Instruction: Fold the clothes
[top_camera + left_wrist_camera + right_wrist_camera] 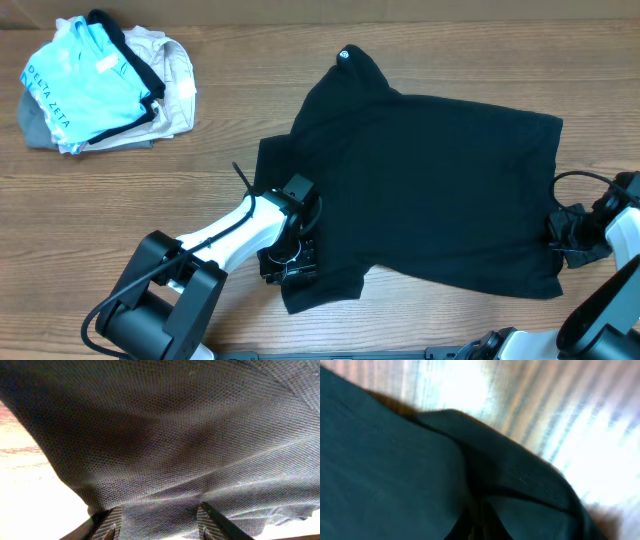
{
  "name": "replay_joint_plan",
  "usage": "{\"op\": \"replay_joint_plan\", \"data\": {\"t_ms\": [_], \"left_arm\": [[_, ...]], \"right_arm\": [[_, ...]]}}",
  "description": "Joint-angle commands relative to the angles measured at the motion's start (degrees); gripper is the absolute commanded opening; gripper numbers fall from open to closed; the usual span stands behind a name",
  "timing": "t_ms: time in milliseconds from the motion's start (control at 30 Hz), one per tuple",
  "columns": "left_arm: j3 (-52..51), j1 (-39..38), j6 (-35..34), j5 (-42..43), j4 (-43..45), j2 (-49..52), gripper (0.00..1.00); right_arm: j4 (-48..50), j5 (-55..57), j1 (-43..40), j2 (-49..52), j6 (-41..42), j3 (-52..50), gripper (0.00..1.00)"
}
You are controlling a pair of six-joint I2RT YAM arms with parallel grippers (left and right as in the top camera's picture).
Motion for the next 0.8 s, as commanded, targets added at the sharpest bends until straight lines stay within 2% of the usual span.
{"op": "replay_joint_plan", "data": {"t_ms": [0,133,300,400,433,467,500,533,567,733,767], "left_arm": [[0.1,0.3,1.8,-3.2,0.5,0.6,0.52],[0.1,0.3,1.8,-3.2,0.6,0.6,0.53],[0.1,0.3,1.8,-3.2,0.7,0.6,0.53],[0.1,0.3,1.8,-3.2,0.6,0.6,0.53],[0.1,0.3,1.8,-3.2,0.7,0.6,0.53],[0.1,0.3,1.8,-3.2,0.7,0.6,0.53],[0.1,0.3,1.8,-3.2,0.7,0.6,0.53],[0.1,0.3,1.8,-3.2,0.7,0.6,0.53],[0.1,0.3,1.8,-3.2,0.9,0.6,0.54],[0.1,0.3,1.8,-3.2,1.1,0.6,0.52],[0.1,0.3,2.3,-3.1,1.1,0.6,0.5]], "right_arm": [[-1.9,5.5,0.1,0.3,4.7,2.1,0.04],[-6.7,8.2,0.1,0.3,7.3,5.2,0.07],[-16.7,14.3,0.1,0.3,18.3,9.3,0.07],[-20.8,15.8,0.1,0.3,21.7,11.4,0.12],[-21.5,15.3,0.1,0.3,21.7,12.1,0.16],[-21.8,14.6,0.1,0.3,20.6,12.8,0.29],[-21.8,13.5,0.1,0.3,18.4,13.3,0.47],[-21.6,11.8,0.1,0.3,15.6,13.7,0.83],[-21.5,10.2,0.1,0.3,12.9,13.8,1.0],[-23.2,5.3,0.1,0.3,9.8,13.8,1.0],[-23.0,2.5,0.1,0.3,6.6,13.8,1.0]]}}
